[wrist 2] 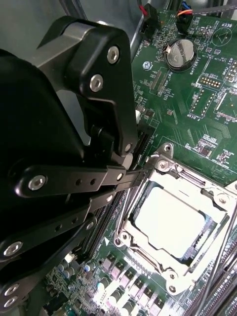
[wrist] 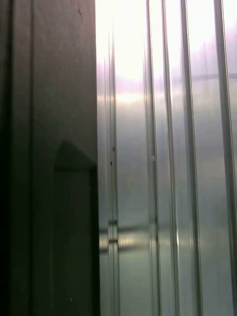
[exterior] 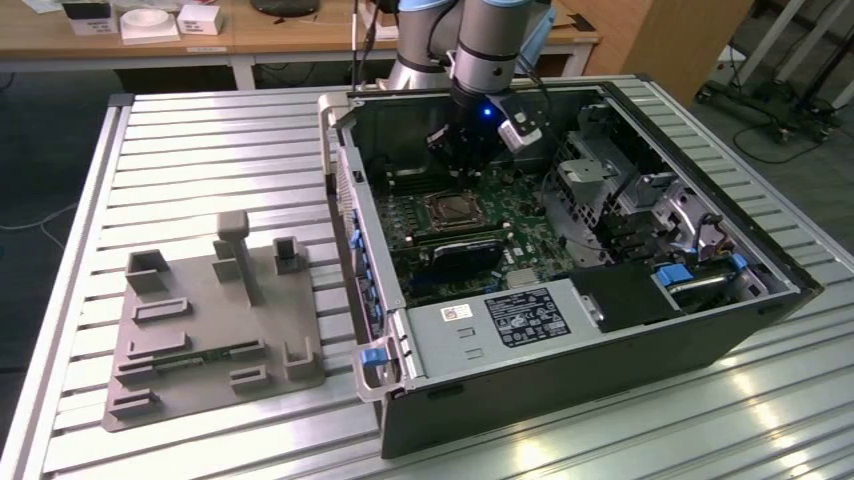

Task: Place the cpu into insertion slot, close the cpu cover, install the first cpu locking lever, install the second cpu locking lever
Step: 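Install the first cpu locking lever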

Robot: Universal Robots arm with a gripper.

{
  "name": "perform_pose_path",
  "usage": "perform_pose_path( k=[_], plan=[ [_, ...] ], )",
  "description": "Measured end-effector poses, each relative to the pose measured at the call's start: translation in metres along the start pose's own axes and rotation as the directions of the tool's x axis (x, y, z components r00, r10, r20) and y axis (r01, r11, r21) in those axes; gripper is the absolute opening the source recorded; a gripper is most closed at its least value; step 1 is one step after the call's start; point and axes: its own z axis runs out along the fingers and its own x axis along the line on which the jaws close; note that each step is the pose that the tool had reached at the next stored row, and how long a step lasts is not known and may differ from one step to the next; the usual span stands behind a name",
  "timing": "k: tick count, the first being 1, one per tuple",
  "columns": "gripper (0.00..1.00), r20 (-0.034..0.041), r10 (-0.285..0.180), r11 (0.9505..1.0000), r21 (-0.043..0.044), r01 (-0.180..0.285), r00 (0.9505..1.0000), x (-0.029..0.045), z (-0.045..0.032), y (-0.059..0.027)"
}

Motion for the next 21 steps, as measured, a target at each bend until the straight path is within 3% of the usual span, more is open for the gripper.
perform_pose_path(
  k=[21],
  plan=[
    [0.1,0.0002,0.0,1.0,0.0097,0.0,1.0,-0.0013,0.004,0.0002]
  ],
)
